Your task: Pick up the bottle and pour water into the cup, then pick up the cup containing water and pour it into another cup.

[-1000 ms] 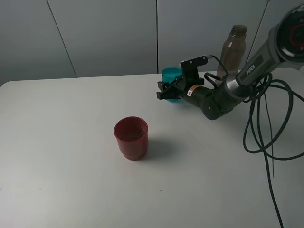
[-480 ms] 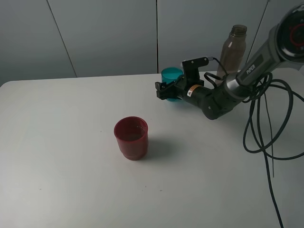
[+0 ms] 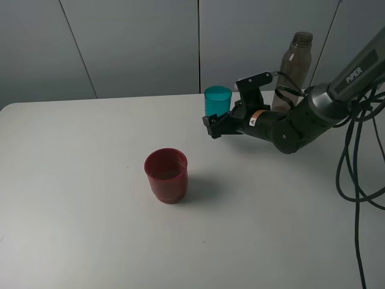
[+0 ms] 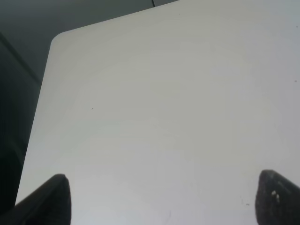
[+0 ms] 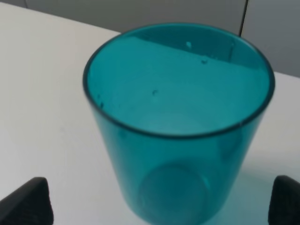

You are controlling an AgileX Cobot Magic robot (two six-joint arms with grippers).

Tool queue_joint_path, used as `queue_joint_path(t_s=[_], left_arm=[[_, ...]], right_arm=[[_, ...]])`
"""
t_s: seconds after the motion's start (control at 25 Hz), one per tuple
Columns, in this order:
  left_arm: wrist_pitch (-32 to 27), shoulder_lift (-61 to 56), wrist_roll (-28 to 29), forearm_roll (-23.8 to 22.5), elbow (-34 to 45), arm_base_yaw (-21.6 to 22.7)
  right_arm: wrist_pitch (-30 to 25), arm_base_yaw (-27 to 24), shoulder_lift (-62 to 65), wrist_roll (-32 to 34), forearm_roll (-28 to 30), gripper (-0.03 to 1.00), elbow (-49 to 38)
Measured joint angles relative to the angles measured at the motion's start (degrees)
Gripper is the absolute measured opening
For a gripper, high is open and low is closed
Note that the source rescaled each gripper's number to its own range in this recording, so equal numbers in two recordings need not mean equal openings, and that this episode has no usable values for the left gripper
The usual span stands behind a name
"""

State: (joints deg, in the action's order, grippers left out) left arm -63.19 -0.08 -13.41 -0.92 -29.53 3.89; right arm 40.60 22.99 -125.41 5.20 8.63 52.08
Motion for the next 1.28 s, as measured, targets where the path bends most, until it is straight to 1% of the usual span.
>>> queue_joint_path(t_s=[0.12, 0.28, 0.36, 0.44, 0.52, 0.6, 0.76, 0.92, 1.04, 1.16, 1.28], left_arm=[[0.0, 0.0, 0.0, 0.0, 0.0, 0.0], [0.0, 0.0, 0.0, 0.0, 0.0, 0.0], [0.0, 0.0, 0.0, 0.0, 0.0, 0.0], [0.0, 0.0, 0.0, 0.0, 0.0, 0.0], [0.0, 0.0, 0.0, 0.0, 0.0, 0.0], [0.0, 0.0, 0.0, 0.0, 0.0, 0.0], [0.0, 0.0, 0.0, 0.0, 0.0, 0.0], [0.0, 0.0, 0.0, 0.0, 0.0, 0.0], [0.0, 0.0, 0.0, 0.0, 0.0, 0.0], [0.0, 0.0, 0.0, 0.0, 0.0, 0.0], [0.0, 0.0, 0.0, 0.0, 0.0, 0.0]], right_arm=[[-0.4, 0.0, 5.1, -2.1, -0.2, 1.0, -6.2], [-1.0, 0.0, 15.1, -5.2, -0.7, 1.0, -13.6], [-3.1, 0.0, 22.0, -5.7, -0.7, 1.0, -15.9], [-10.2, 0.0, 29.3, -5.8, -0.7, 1.0, -16.7], [-18.3, 0.0, 37.1, -5.8, -0.7, 1.0, -16.7], [-27.8, 0.0, 45.7, -5.8, -0.7, 1.0, -16.7], [-43.9, 0.0, 60.9, -4.5, -0.7, 1.0, -16.8], [-58.5, 0.0, 74.7, -3.5, -1.8, 1.0, -16.8], [-71.3, 0.0, 83.7, -3.4, -2.1, 1.0, -16.8], [-80.6, 0.0, 91.4, -3.3, -3.3, 1.0, -16.8], [-88.0, 0.0, 97.6, -3.3, -5.2, 1.0, -16.8]])
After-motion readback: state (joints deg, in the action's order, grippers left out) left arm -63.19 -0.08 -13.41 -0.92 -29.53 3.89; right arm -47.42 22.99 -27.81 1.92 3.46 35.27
